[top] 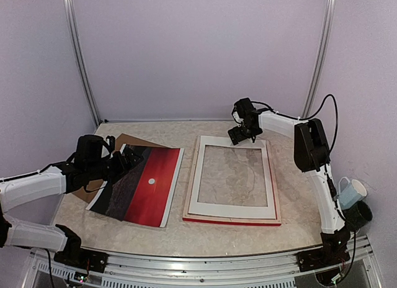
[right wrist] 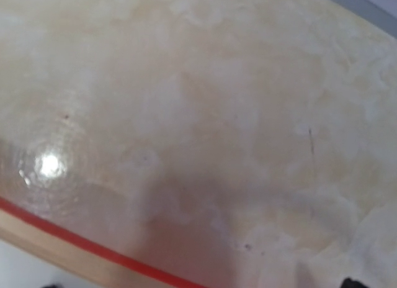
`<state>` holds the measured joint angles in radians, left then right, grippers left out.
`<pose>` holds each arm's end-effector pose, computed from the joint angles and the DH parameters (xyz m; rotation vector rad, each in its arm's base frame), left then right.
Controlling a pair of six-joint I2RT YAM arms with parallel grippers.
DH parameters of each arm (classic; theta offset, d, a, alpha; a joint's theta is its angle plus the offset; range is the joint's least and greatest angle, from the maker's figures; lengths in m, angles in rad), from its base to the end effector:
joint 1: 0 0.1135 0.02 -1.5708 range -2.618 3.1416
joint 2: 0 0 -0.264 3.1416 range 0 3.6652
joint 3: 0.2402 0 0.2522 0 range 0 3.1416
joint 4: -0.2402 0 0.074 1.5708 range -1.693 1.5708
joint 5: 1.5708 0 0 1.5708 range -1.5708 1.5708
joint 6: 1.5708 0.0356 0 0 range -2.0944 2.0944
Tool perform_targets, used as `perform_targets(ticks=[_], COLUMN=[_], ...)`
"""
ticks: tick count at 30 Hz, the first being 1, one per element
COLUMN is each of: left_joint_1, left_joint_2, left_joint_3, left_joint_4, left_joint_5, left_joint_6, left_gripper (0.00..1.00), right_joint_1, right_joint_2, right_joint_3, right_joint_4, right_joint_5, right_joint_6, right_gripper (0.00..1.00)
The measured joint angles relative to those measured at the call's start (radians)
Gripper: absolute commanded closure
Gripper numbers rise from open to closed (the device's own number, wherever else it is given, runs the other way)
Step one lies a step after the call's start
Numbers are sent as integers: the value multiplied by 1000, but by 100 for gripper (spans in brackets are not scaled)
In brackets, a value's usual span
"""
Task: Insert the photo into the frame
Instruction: Adjust the mat board under the glass panel.
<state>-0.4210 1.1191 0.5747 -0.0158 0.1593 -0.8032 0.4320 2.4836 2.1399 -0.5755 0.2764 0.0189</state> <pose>0.2148 -0.1024 0.2175 -0.3304 2.2319 -0.8637 0.4993 0.2195 0.1628 -0.3889 2.4162 -0.1468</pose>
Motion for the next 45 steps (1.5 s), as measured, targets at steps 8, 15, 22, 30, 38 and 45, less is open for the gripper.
perform_targets(ticks=[8,15,22,30,38,45], left_joint_1=[0,-1,-2,-14,-16,-19], left_joint_2=[0,0,0,0,0,1], left_joint_3=[0,0,-4,-4,-4,-5], left_joint_4=[0,0,2,8,8,8], left_joint_5=[0,0,0,-3,-9,-10], left_joint_6=[0,-1,-2,-5,-6,-6], left_gripper=[2,2,2,2,2,2], right_joint_1=[0,2,15,17,16,11], right_joint_2=[-9,-10,-38,-50,-13,58], right_joint_3=[-34,-42,-77,-71,3,44], right_joint_4=[26,15,-7,57,127,142], right_joint_5=[-31,-90,-112,-10,51,45], right_joint_6=[-3,-35,-56,-58,-51,-34], right_gripper=[1,1,1,1,1,1])
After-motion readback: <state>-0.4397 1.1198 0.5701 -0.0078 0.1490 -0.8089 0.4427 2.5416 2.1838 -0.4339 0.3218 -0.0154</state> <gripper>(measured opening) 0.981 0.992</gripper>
